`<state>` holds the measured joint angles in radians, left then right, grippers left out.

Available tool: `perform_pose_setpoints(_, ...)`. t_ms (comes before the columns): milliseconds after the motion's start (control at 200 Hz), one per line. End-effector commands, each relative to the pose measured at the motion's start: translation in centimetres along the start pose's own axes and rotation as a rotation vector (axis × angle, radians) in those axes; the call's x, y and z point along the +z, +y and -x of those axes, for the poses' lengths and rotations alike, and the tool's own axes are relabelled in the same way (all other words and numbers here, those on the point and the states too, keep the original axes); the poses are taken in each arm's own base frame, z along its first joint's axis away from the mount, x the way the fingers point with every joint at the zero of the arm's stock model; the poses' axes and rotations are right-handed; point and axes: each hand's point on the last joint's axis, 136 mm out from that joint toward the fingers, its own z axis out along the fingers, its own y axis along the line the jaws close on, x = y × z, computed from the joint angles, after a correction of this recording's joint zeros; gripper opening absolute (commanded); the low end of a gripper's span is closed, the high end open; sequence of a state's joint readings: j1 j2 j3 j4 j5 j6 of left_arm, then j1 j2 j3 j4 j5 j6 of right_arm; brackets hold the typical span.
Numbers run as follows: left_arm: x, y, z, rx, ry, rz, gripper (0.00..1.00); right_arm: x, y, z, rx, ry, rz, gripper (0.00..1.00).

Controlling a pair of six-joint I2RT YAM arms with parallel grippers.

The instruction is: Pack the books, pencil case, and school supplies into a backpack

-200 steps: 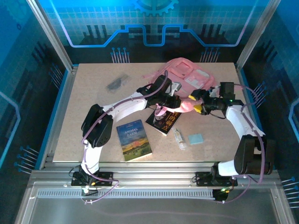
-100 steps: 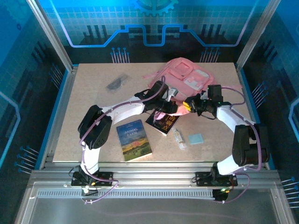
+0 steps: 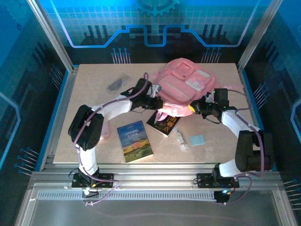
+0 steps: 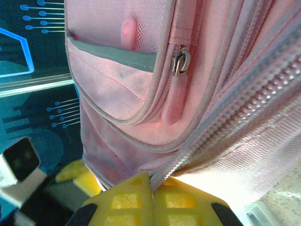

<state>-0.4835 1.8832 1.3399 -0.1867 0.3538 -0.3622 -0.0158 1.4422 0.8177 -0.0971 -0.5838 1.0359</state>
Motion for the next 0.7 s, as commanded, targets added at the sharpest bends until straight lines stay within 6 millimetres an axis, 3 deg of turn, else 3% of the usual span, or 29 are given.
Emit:
perform_pose_setpoints(0,-3.9,6.2,3.4,-0.047,-0.119,0.166,0.00,-1.9,-2.5,2.6,-0.006,-0.119,-0.077,0.00)
perform_pose_setpoints(90,-4.3,5.8,3.7,-0.030,-0.116,0.156,0.00,-1.8,-2.7,3.1,-0.013,-0.124,-0.086,0.00)
perform_pose_setpoints(205,-4.2,2.4,2.8,0.007,-0.100,0.070,0.00,-1.5,-2.9,4.3,-0.048,-0.142,-0.115,0.00)
perform_pose_setpoints(320,-4.2,-1.5,0.5,0.069,-0.067,0.020,0.00,-1.1,-3.6,5.5,-0.077,-0.153,-0.142,0.00)
perform_pose_setpoints(340,-4.2,-2.1,0.0,0.075,-0.062,0.009,0.00,-1.3,-2.5,6.4,-0.100,-0.173,-0.131,0.00)
perform_pose_setpoints(525,-3.7,-7.1,-3.3,0.128,-0.021,-0.099,0.00,-1.1,-1.1,10.0,-0.159,-0.222,-0.164,0.00)
perform_pose_setpoints(645,-2.2,-8.1,-2.5,0.134,0.001,-0.134,0.00,-1.0,0.2,11.5,-0.150,-0.211,-0.149,0.00)
perform_pose_setpoints(695,-1.3,-8.6,-1.9,0.138,0.008,-0.154,0.00,-1.3,0.7,11.5,-0.145,-0.208,-0.150,0.12)
